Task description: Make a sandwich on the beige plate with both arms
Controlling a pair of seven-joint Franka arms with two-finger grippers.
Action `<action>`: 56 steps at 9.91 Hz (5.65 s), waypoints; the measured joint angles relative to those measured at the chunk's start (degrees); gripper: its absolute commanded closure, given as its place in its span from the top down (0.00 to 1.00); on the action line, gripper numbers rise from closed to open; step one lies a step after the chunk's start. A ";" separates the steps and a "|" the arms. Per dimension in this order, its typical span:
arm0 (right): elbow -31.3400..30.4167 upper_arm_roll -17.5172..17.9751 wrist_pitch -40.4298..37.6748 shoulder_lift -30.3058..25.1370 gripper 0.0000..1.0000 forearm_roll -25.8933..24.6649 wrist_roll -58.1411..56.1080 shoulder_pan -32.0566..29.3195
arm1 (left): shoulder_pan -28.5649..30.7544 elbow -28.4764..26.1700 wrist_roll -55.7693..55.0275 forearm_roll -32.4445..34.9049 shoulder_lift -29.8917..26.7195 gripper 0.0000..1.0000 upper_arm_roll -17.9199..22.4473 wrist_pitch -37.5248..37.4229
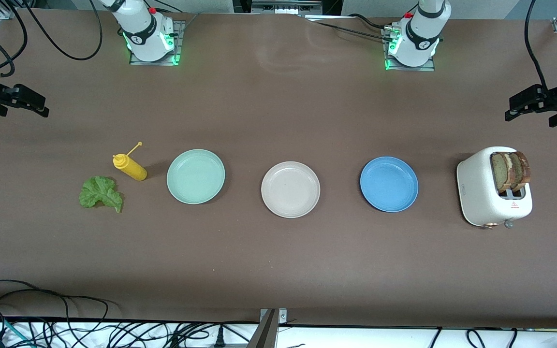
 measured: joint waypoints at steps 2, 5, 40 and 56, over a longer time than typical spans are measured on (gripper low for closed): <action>0.00 0.00 0.01 0.00 1.00 0.00 0.00 0.00 | 0.00 0.00 0.00 0.00 0.00 1.00 0.00 0.00; 0.00 0.00 0.01 0.00 1.00 0.00 0.00 0.00 | 0.01 0.00 0.00 0.00 0.00 1.00 0.01 0.00; 0.00 0.22 0.58 0.13 1.00 0.03 0.01 0.08 | 6.43 -14.82 0.00 0.01 -0.21 1.00 0.79 18.32; 0.00 0.21 0.51 0.14 1.00 0.03 0.02 0.08 | 9.03 -23.85 0.63 2.80 7.72 1.00 0.81 34.91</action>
